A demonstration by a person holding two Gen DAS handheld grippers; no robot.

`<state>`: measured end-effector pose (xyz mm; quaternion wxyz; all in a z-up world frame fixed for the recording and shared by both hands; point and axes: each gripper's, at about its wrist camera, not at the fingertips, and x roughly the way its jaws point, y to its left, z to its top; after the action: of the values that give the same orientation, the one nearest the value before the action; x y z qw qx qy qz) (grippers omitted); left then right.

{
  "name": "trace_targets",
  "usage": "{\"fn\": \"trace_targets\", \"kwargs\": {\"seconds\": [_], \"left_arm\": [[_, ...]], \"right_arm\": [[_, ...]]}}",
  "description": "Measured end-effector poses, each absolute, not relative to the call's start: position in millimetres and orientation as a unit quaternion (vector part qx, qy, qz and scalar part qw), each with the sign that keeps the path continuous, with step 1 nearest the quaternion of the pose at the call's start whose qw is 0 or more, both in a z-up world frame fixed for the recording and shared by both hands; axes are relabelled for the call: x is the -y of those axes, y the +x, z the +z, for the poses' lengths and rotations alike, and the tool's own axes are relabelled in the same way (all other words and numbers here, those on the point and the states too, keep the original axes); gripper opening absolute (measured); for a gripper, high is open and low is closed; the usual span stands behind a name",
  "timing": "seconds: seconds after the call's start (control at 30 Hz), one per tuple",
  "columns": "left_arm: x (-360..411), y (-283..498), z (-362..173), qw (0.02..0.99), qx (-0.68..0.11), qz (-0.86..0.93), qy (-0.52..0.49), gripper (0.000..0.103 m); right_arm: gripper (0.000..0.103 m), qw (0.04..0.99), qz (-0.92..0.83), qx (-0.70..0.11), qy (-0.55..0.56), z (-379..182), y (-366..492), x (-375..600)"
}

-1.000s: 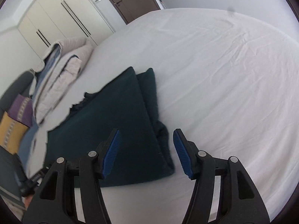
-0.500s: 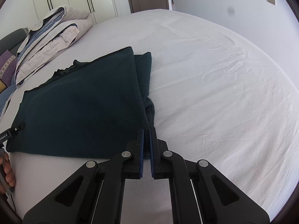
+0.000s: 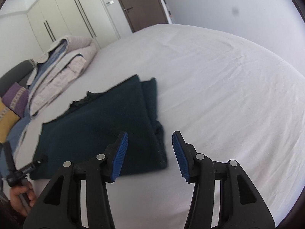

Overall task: Fold small clothes
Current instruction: 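Grasp the sweater side edge with the right gripper and lift it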

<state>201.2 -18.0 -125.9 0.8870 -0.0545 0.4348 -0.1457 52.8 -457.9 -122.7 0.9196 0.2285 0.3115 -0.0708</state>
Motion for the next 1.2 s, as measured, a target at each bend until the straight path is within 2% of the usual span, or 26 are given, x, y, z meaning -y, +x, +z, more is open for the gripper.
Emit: {"fn": "trace_targets", "kwargs": {"seconds": [0.17, 0.3, 0.4, 0.47, 0.63, 0.67, 0.7, 0.73, 0.77, 0.97, 1.2], "left_arm": [[8, 202, -130, 0.883, -0.436, -0.151, -0.083, 0.051], [8, 200, -132, 0.886, -0.429, -0.152, -0.085, 0.051], [5, 200, -133, 0.886, -0.427, -0.157, -0.093, 0.051], [2, 200, -134, 0.884, -0.425, -0.163, -0.104, 0.051], [-11, 199, -135, 0.878, -0.42, -0.181, -0.143, 0.049], [-14, 198, -135, 0.877, -0.419, -0.182, -0.15, 0.049], [-14, 198, -134, 0.876, -0.42, -0.182, -0.154, 0.049], [-15, 196, -132, 0.876, -0.42, -0.179, -0.152, 0.049], [-14, 193, -129, 0.878, -0.421, -0.174, -0.149, 0.05], [-5, 177, -113, 0.878, -0.422, -0.167, -0.152, 0.057], [15, 180, -103, 0.869, -0.425, -0.192, -0.166, 0.058]], "right_arm": [[0.048, 0.902, 0.086, -0.309, 0.289, -117, 114, 424], [0.048, 0.858, 0.14, -0.343, 0.356, -148, 171, 408], [0.047, 0.842, 0.117, -0.37, 0.374, -175, 190, 409], [0.036, 0.829, 0.101, -0.343, 0.43, -203, 185, 437], [0.034, 0.832, 0.022, -0.273, 0.482, -205, 136, 506], [0.039, 0.835, -0.003, -0.264, 0.483, -203, 123, 519], [0.039, 0.835, -0.022, -0.254, 0.488, -201, 110, 530], [0.047, 0.83, -0.05, -0.254, 0.493, -200, 96, 540], [0.049, 0.827, -0.067, -0.253, 0.498, -199, 84, 550], [0.051, 0.819, -0.042, -0.271, 0.505, -196, 52, 560], [0.05, 0.815, -0.026, -0.324, 0.48, -205, 91, 532]]}}
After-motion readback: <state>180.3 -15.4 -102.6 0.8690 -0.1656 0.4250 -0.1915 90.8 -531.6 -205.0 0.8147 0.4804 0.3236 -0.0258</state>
